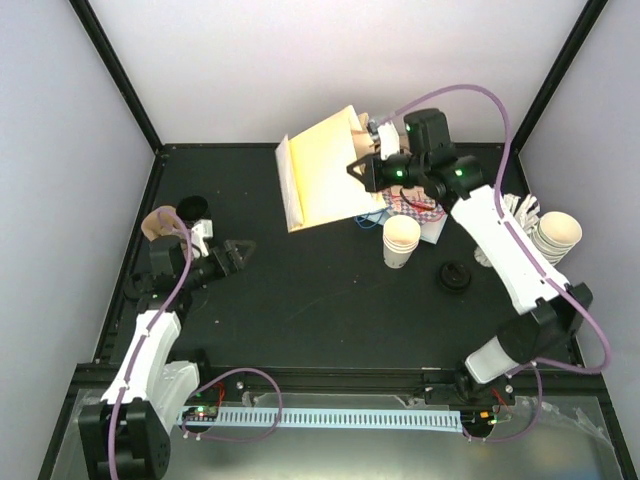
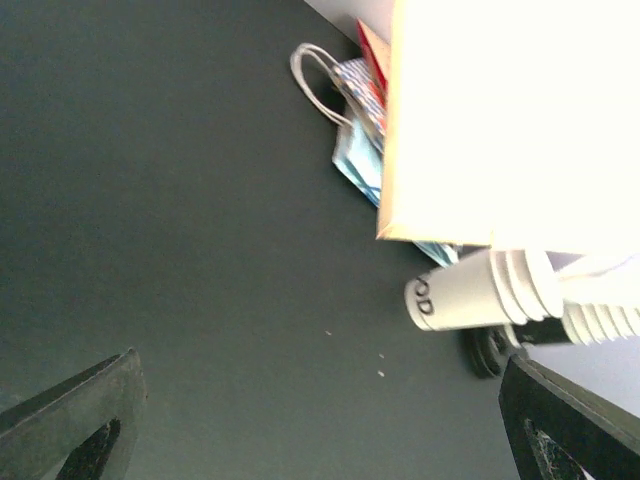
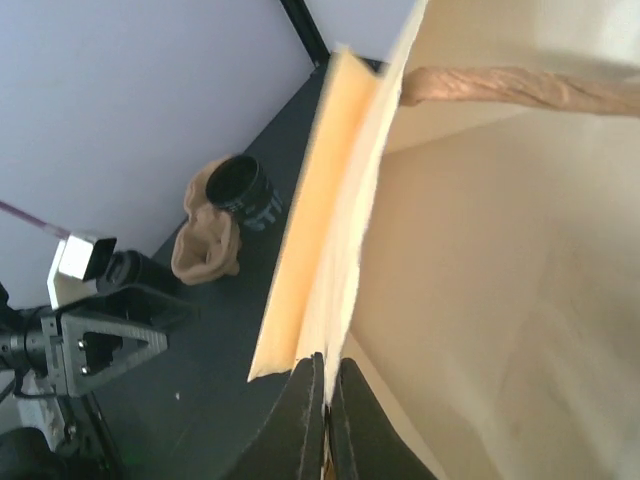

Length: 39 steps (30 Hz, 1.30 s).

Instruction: Pack the takeout coffee

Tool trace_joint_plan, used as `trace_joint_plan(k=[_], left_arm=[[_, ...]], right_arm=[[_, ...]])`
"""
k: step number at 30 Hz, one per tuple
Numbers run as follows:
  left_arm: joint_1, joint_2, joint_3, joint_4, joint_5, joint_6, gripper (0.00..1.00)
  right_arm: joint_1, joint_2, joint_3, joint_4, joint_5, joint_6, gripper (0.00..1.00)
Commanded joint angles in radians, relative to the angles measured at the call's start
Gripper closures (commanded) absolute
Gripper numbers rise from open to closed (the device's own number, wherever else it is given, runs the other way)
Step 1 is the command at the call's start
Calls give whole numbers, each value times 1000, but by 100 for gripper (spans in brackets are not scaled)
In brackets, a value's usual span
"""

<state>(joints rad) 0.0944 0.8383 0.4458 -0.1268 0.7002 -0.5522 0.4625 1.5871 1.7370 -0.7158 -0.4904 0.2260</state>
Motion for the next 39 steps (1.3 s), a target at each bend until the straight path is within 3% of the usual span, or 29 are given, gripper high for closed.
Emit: trace_joint_plan(k=[1,5,9,15,20,30,39], left_arm=[[5,-64,1,21,166,-26,1],[-11,-119,3,-103,162,45,1],[-65,-170,-37,-103,156,22,1],[-215,-241,-49,-63,73,-73,1],[-344,-248,-12,-118,-57,-55,1],[-540,-112,39,-130,-296,-24,1],[-750,126,165,-77,-422,-74,2]], right_arm=[[24,-130,-131,12,72,36,99],[27,-243,-282,41,19,123,99],[28,-358,-431,73,-8,184,99],[38,-476,-559,61,-32,226,99],[51,-537,-610,43,-11,245,99],[80,-547,-680,69,12,237,99],[130,-534,-678,59,55,203,99]])
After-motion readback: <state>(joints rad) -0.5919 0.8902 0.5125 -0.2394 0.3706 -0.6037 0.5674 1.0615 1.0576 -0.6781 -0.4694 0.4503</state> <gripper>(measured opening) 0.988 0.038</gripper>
